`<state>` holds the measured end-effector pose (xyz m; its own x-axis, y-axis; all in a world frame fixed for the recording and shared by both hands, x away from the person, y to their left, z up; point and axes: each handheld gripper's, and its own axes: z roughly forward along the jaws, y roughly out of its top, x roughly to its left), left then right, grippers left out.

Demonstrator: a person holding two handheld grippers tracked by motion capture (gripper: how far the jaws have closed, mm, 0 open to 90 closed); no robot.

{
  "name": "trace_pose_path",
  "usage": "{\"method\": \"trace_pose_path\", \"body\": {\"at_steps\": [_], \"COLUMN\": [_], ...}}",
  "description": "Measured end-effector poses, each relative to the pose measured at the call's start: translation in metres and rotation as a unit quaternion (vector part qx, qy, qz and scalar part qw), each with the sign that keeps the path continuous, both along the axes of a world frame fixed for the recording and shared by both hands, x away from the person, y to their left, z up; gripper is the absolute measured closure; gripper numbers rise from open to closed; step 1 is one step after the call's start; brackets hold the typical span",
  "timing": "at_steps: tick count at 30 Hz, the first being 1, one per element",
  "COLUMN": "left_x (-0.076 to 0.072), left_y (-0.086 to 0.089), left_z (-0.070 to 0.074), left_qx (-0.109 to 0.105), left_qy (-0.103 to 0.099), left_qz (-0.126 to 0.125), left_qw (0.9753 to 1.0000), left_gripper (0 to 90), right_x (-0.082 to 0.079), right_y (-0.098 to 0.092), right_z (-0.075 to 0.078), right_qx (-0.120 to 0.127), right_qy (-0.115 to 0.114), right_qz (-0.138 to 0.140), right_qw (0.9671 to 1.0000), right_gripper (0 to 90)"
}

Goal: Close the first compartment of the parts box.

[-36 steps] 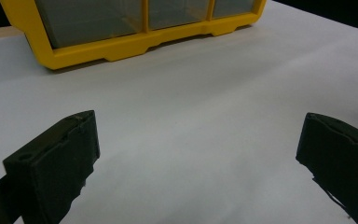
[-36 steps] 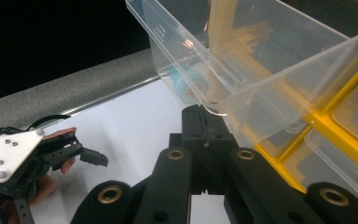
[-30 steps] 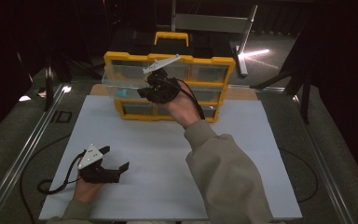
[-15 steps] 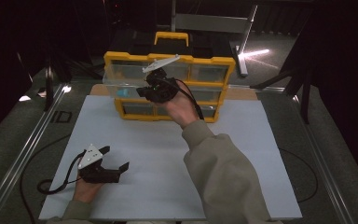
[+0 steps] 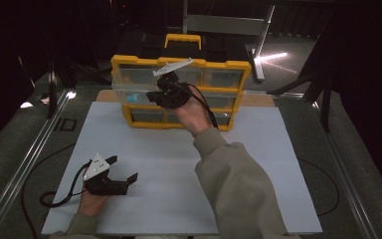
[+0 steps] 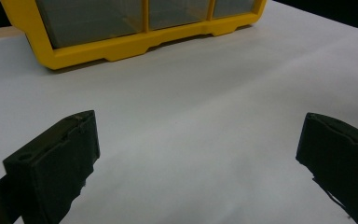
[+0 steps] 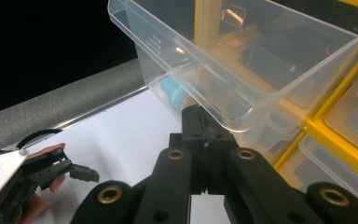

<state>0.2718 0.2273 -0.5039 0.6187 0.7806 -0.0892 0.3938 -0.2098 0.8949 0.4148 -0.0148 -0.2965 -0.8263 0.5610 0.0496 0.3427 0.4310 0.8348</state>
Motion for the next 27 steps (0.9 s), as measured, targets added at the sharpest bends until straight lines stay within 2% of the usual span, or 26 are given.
{"method": "trace_pose_path", "body": {"at_steps": [27], "left_x": [-0.0001], "left_y": [0.0002], "left_z": [0.0000], "left_qx": [0.000], "left_qy": [0.000], "left_qz": [0.000], "left_qw": [1.0000], "left_gripper": [0.1], "right_x": [0.0043], "right_y": [0.0020], "right_z": [-0.0017], "right_qx": [0.009], "right_qy": [-0.005], "right_qz": [-0.016], "right_qw": [0.9998], "right_gripper": [90.0]}}
